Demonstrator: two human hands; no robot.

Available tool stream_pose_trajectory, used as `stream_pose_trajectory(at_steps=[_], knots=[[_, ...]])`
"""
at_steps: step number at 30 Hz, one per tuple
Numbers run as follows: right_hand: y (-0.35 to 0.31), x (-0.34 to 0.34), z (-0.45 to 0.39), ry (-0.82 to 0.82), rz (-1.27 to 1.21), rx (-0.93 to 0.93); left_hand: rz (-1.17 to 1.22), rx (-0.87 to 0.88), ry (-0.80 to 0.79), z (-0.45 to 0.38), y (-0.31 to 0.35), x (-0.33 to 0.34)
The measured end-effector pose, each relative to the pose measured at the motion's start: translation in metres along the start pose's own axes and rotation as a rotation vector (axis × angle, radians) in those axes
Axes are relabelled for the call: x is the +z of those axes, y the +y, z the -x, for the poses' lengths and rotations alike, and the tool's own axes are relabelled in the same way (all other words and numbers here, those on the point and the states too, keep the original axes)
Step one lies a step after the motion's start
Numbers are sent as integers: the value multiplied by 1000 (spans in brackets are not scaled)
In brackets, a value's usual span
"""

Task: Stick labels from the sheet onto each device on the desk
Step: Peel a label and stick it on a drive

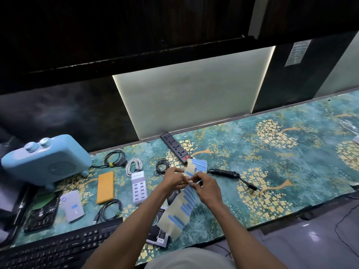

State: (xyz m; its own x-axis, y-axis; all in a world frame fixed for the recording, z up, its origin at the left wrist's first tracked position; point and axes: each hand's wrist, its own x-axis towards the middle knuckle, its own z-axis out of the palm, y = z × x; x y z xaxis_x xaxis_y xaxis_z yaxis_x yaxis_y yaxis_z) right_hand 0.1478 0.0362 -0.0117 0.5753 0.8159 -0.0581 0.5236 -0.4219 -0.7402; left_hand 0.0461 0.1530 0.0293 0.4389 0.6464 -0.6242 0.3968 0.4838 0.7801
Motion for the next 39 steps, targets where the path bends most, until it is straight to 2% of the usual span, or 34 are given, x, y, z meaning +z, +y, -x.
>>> stream_pose_trajectory(at_steps=[8,22,27,30,35,39], knots=[[4,1,-1,-18,-83,-31,89,4,42,5,-4,2],[3,-4,10,98,-118,-44,85,-1,170,0,-24,4],[-18,4,7,121,-148,-81,72,-2,160,6,-34,1],[-38,18,5,85,-227,-92,90,28,230,13,-40,-13],[-73,58,10,5,-336,-47,262,7,409,33,-47,-62],[-106,113,28,-195,-387,-61,274,-11,613,59,-69,-124]])
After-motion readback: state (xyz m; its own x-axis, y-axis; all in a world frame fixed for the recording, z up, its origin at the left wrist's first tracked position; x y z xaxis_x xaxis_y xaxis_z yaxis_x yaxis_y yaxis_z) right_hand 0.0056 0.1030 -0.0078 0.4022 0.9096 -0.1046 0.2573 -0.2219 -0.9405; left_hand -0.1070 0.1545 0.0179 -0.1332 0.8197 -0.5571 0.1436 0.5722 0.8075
